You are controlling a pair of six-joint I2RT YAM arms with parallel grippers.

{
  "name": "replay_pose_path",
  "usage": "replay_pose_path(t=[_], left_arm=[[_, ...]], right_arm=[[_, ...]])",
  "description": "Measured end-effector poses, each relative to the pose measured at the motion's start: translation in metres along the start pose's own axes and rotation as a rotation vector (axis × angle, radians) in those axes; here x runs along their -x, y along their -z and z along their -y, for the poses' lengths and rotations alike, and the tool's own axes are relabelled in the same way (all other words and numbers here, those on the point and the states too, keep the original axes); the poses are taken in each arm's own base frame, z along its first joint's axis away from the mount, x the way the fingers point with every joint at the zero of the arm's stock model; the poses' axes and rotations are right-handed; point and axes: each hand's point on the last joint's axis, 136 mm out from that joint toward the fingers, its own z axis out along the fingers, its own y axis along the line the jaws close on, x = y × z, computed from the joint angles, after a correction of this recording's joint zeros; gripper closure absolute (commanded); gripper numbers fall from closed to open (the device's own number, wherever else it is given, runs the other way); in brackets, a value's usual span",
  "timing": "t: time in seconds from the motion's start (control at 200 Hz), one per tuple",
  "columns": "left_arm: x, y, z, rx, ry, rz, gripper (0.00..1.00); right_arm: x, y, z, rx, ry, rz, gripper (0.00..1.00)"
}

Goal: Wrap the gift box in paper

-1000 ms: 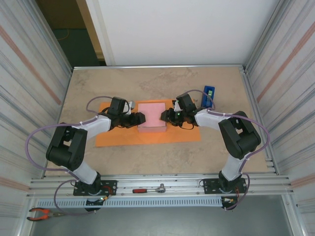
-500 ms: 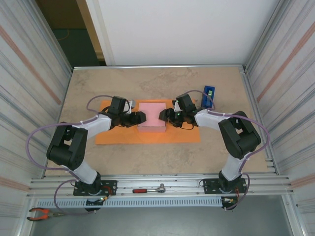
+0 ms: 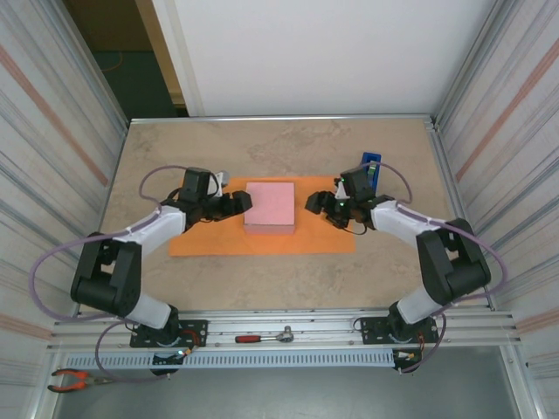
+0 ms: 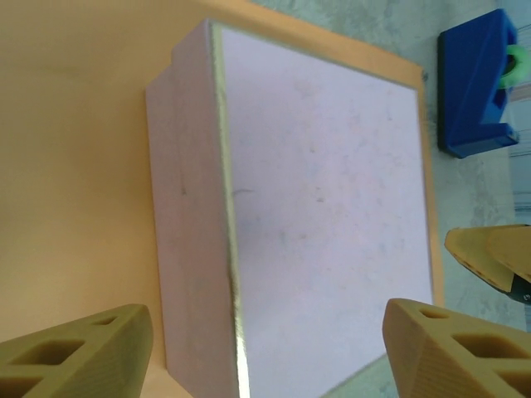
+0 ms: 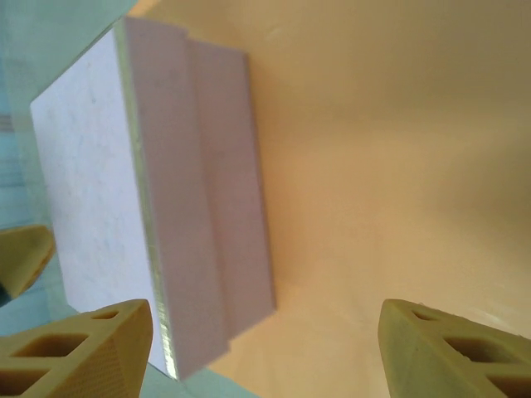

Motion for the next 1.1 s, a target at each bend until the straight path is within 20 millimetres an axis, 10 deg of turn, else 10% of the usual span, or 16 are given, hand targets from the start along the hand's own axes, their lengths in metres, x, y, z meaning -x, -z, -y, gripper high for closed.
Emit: replay_pose_path(t=[0.401,1.102], left_arm=[[-0.028,0.017,-0.008,0.016,0.008,-0.005,0.01],[-0.032,0.017,-0.006,0.020,0.000,-0.013,0.01]], right_arm=[[-0.037,0.047,0.097,-0.265,-0.055,0.045,0.27],[-0.053,0.047,0.127,-0.339,-0.107,0.018,0.56]])
